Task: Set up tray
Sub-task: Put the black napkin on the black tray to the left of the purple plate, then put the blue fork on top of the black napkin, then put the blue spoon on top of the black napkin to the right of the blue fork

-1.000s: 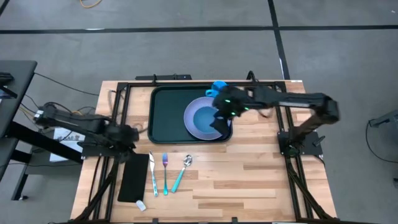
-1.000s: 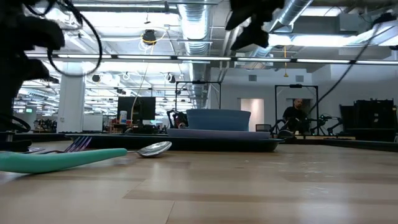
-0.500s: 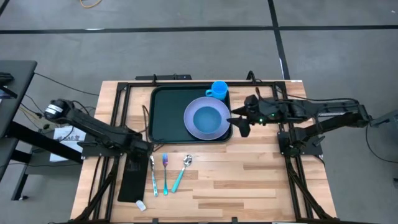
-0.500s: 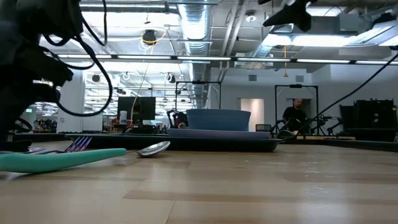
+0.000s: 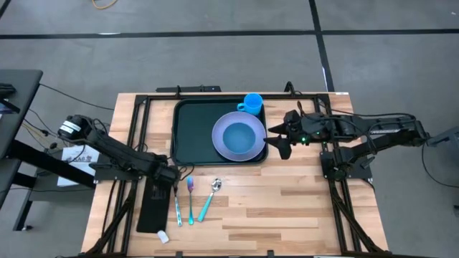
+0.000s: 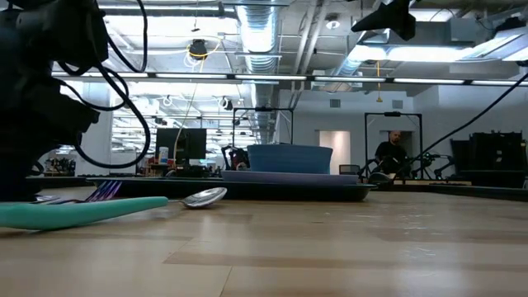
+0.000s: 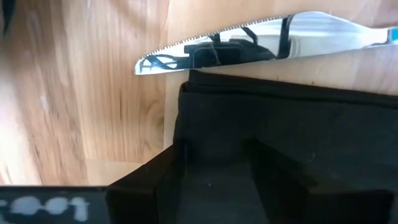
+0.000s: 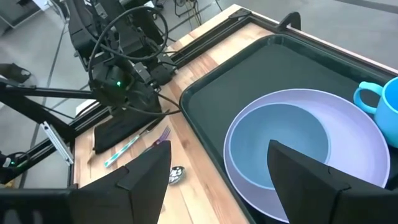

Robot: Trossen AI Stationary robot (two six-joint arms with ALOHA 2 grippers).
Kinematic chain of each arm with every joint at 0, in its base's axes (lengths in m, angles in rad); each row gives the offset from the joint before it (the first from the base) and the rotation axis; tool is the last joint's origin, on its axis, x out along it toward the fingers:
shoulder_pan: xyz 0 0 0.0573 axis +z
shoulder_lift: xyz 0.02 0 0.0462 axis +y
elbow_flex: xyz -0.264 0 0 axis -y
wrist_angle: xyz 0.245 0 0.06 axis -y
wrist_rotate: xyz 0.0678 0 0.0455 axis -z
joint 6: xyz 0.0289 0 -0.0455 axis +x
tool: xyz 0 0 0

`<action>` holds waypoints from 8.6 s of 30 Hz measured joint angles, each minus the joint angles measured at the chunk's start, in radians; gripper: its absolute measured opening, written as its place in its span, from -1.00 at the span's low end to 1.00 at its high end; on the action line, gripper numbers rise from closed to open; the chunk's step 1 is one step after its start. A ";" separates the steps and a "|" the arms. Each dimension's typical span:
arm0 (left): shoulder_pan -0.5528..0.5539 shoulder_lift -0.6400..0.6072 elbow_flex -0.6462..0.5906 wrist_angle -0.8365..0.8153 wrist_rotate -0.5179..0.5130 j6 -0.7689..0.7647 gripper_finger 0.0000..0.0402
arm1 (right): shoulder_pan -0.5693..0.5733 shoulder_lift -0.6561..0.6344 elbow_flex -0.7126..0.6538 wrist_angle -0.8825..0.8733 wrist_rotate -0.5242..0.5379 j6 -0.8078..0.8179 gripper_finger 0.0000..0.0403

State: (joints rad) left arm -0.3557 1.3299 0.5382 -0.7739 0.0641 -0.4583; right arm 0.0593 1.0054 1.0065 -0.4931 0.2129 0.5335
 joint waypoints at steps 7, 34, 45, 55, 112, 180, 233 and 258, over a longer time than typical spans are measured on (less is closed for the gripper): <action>0.000 -0.001 -0.005 0.001 -0.016 -0.026 -0.70 | 0.000 0.000 0.000 -0.010 -0.001 -0.008 0.27; 0.102 -0.125 0.137 -0.178 -0.317 -0.114 -1.00 | -0.023 0.000 0.001 -0.030 -0.002 -0.061 0.27; 0.427 -0.034 0.218 -0.036 -0.382 0.253 -1.00 | -0.023 0.000 0.001 -0.023 0.004 -0.063 0.27; 0.703 0.165 0.353 0.145 -0.329 0.520 -1.00 | -0.023 0.000 0.001 -0.022 0.031 -0.063 0.27; 0.838 -0.016 0.683 -0.013 0.143 0.290 -0.17 | 0.197 -0.231 -0.370 0.076 -0.003 0.088 0.27; -0.087 0.534 0.571 0.030 -0.020 -1.311 -0.93 | 0.140 -0.260 -0.380 -0.046 0.020 0.015 0.27; 0.862 0.156 0.240 0.181 -0.084 -0.570 -1.00 | 0.094 -0.260 -0.378 -0.054 0.025 -0.008 0.27; 0.777 0.075 0.372 0.105 -0.083 -0.500 -0.55 | 0.094 -0.260 -0.378 -0.063 0.023 -0.011 0.27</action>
State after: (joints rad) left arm 0.4209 1.4044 0.9099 -0.6692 -0.0192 -0.9585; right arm 0.1535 0.7456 0.6285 -0.5557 0.2363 0.5228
